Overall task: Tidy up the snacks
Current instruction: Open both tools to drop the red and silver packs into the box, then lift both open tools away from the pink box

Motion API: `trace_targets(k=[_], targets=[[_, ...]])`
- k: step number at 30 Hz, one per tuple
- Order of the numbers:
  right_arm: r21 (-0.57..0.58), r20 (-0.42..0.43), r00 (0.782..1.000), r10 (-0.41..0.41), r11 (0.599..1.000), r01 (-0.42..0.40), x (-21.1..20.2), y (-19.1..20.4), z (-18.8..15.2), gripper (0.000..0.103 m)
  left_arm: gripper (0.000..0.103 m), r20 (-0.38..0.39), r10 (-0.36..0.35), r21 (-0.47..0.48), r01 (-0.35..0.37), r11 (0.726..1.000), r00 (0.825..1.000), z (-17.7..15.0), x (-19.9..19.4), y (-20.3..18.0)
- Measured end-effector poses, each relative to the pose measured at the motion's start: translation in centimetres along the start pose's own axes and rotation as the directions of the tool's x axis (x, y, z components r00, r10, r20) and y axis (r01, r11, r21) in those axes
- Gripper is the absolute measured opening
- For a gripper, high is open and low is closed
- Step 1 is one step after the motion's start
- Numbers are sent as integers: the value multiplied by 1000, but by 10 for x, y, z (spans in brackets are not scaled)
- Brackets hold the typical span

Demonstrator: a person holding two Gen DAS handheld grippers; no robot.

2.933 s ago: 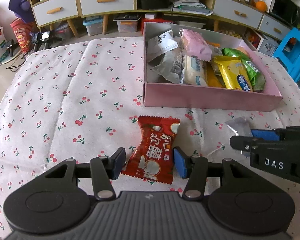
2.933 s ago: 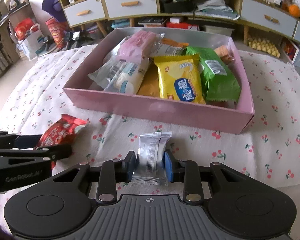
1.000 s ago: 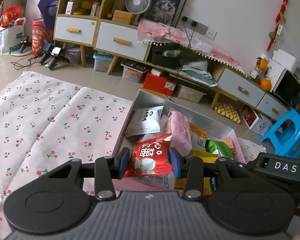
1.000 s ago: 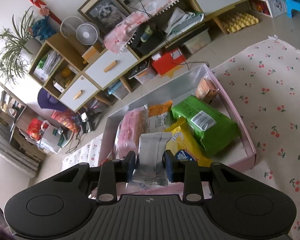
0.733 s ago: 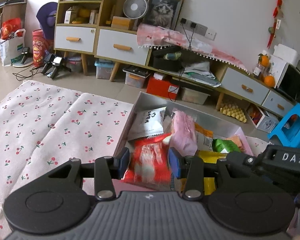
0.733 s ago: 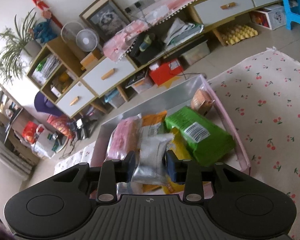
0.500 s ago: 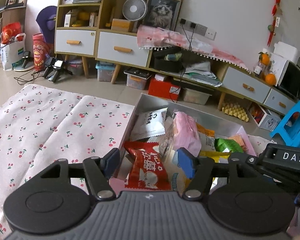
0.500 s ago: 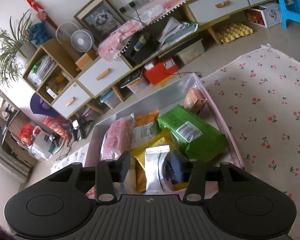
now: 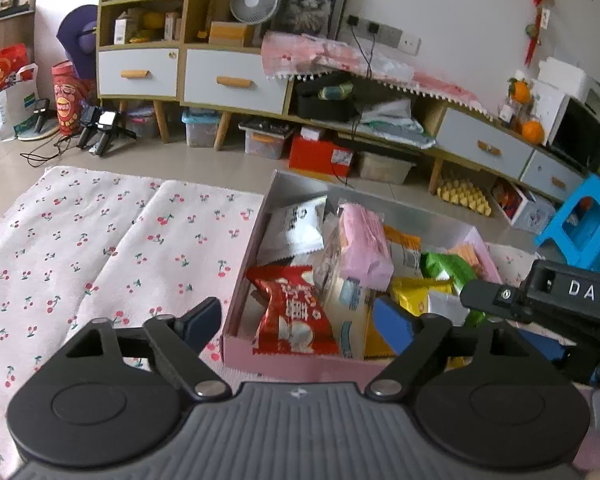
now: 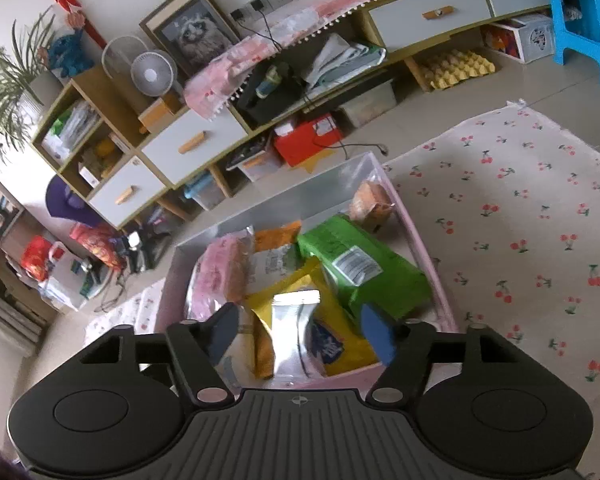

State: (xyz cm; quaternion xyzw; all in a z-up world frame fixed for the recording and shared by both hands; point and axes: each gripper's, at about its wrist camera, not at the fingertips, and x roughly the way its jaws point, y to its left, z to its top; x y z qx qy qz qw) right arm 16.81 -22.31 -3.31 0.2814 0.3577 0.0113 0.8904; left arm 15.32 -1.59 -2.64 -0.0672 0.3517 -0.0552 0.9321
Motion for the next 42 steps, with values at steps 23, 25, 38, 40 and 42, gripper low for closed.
trace_targets(k=[23, 25, 38, 40, 42], targets=[[-270, -95, 988, -123, 958, 93, -53, -2, -16, 87, 97, -131, 41, 190, -16, 982, 990, -22, -45, 17], [-298, -107, 985, -139, 949, 101, -58, -3, -22, 87, 97, -126, 61, 214, -33, 976, 990, -24, -51, 19], [-404, -170, 975, -140, 913, 61, -98, 1, -55, 87, 102, -174, 82, 147, -56, 987, 981, -32, -86, 36], [-395, -176, 975, -138, 917, 58, -104, 1, -58, 87, 102, -182, 86, 142, -61, 988, 979, -35, -91, 36], [-389, -177, 975, -136, 919, 58, -109, 1, -60, 87, 102, -188, 92, 142, -66, 988, 978, -38, -96, 34]])
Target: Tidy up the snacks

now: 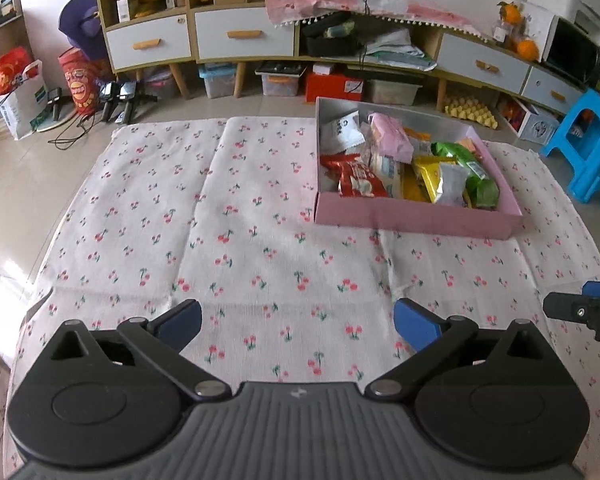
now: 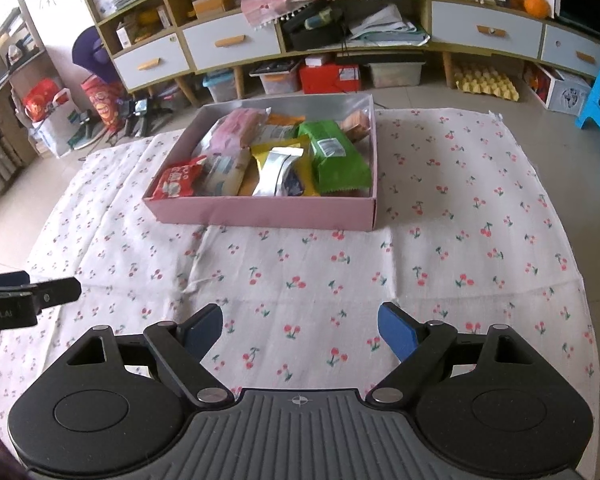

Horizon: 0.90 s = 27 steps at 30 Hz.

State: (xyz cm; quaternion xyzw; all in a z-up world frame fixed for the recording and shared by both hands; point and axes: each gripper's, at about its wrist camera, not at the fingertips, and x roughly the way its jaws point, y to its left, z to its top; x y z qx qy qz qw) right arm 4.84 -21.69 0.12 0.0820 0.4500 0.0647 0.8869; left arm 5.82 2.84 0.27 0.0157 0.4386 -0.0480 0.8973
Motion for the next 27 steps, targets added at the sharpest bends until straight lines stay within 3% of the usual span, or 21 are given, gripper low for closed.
trace_targets(k=[6, 12, 27], targets=[[16, 18, 1000, -24, 1000, 23, -15, 3, -5, 87, 102, -32, 46, -3, -46, 999, 998, -5, -9, -8], [8, 55, 997, -60, 998, 60, -27, 7, -5, 93, 102, -34, 43, -1, -44, 999, 998, -11, -16, -18], [-10, 49, 995, -86, 996, 87, -23, 14, -1, 93, 102, -13, 39, 29, -38, 999, 999, -17, -20, -37]])
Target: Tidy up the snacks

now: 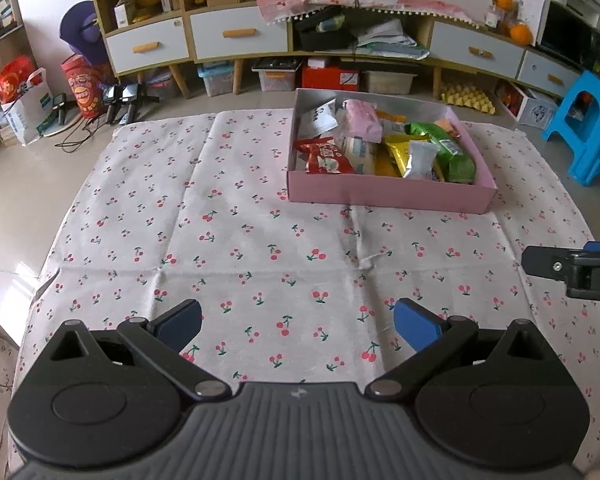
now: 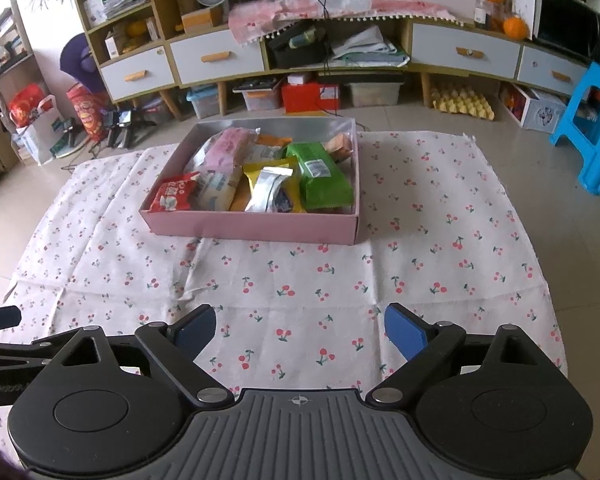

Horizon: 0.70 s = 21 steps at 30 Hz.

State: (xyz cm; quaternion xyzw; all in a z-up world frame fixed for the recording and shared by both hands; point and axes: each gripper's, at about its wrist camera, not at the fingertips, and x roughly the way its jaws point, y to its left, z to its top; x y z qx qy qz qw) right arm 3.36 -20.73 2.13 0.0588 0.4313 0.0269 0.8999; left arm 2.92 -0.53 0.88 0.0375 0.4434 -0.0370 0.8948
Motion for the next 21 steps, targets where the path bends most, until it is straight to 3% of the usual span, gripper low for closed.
trace_targets(k=[21], targets=[[-3, -29, 1000, 5, 1000, -5, 5, 2, -2, 94, 102, -4, 10, 15, -10, 1000, 1000, -2, 0, -3]])
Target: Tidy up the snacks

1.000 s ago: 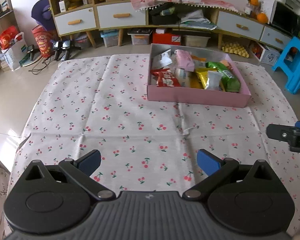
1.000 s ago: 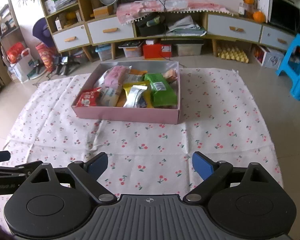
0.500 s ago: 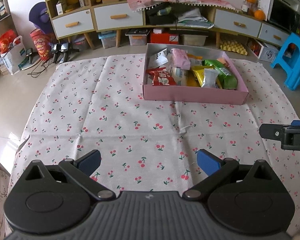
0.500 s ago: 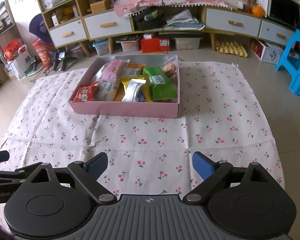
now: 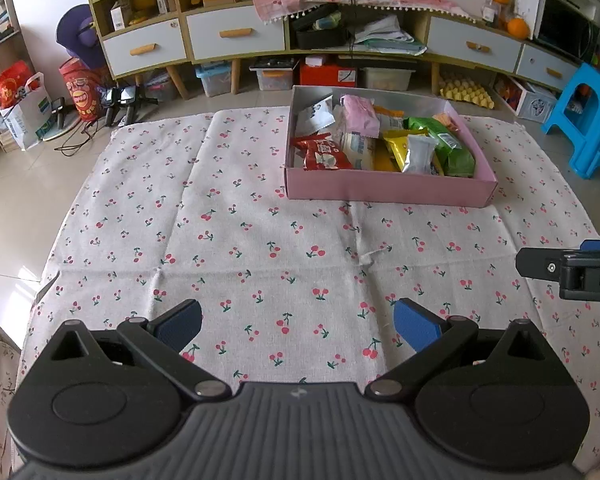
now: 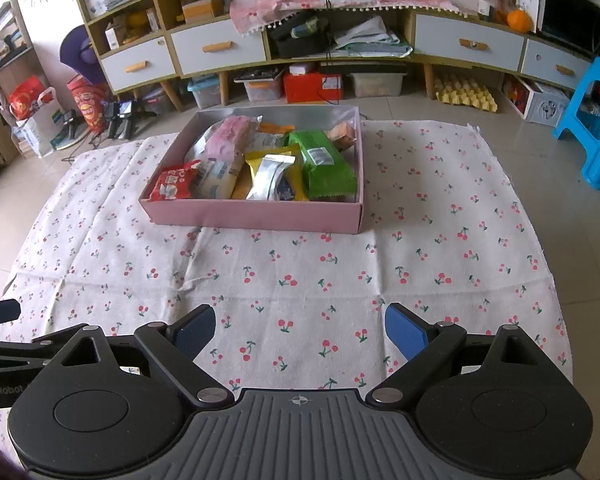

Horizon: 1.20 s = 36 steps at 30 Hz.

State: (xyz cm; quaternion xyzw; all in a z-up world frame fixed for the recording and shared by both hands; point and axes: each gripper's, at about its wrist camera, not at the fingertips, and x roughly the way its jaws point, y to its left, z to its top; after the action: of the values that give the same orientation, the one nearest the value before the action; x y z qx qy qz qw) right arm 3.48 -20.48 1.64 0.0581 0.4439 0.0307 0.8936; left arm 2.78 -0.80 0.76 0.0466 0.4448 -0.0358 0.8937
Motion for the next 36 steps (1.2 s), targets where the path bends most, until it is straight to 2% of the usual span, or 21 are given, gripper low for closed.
trace_targets(k=[36], targets=[[-4, -16, 1000, 9, 1000, -9, 2, 3, -2, 94, 102, -7, -5, 1, 5, 1000, 1000, 0, 0, -1]])
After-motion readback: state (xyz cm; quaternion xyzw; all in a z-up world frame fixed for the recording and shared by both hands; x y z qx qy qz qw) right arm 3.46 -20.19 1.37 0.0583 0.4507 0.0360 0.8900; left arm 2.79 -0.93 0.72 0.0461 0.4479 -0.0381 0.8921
